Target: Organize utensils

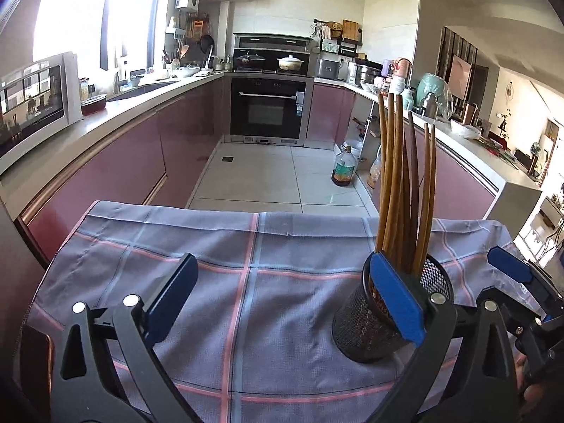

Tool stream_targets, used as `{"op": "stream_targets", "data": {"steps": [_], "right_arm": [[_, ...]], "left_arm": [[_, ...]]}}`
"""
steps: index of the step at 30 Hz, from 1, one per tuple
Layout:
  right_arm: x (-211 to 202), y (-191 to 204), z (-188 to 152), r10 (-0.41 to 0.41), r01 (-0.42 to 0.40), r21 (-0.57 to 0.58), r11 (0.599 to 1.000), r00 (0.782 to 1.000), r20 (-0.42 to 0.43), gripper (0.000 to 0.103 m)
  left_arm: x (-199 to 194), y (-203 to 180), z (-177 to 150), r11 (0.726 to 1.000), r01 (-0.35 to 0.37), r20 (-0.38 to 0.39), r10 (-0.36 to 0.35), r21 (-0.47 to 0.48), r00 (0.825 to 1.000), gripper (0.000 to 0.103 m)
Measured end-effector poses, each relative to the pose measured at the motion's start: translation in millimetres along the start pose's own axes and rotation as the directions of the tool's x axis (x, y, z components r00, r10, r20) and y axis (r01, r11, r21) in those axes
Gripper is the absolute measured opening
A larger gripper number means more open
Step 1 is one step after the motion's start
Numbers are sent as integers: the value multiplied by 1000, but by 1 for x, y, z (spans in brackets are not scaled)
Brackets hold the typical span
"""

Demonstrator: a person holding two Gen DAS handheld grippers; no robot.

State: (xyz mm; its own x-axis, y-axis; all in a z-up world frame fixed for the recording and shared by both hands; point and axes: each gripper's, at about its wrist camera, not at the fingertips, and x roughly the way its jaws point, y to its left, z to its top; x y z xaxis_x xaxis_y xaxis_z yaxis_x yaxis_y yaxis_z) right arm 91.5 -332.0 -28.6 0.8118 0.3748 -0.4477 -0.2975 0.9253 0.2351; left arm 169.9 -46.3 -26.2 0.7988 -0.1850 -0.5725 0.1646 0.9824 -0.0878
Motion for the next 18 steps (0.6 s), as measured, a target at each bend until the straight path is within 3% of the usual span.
{"op": "stream_targets", "data": {"steps": [6, 18], "right_arm": [[-9, 11, -5, -54, 57, -40, 998, 997, 58, 96], [-23, 22, -5, -100, 108, -61, 992, 988, 119, 96]], "left_arm": [[-18, 3, -12, 999, -41, 63, 42, -13, 997, 97], [-47, 2, -25, 996, -85, 135, 84, 3, 987, 97]]}}
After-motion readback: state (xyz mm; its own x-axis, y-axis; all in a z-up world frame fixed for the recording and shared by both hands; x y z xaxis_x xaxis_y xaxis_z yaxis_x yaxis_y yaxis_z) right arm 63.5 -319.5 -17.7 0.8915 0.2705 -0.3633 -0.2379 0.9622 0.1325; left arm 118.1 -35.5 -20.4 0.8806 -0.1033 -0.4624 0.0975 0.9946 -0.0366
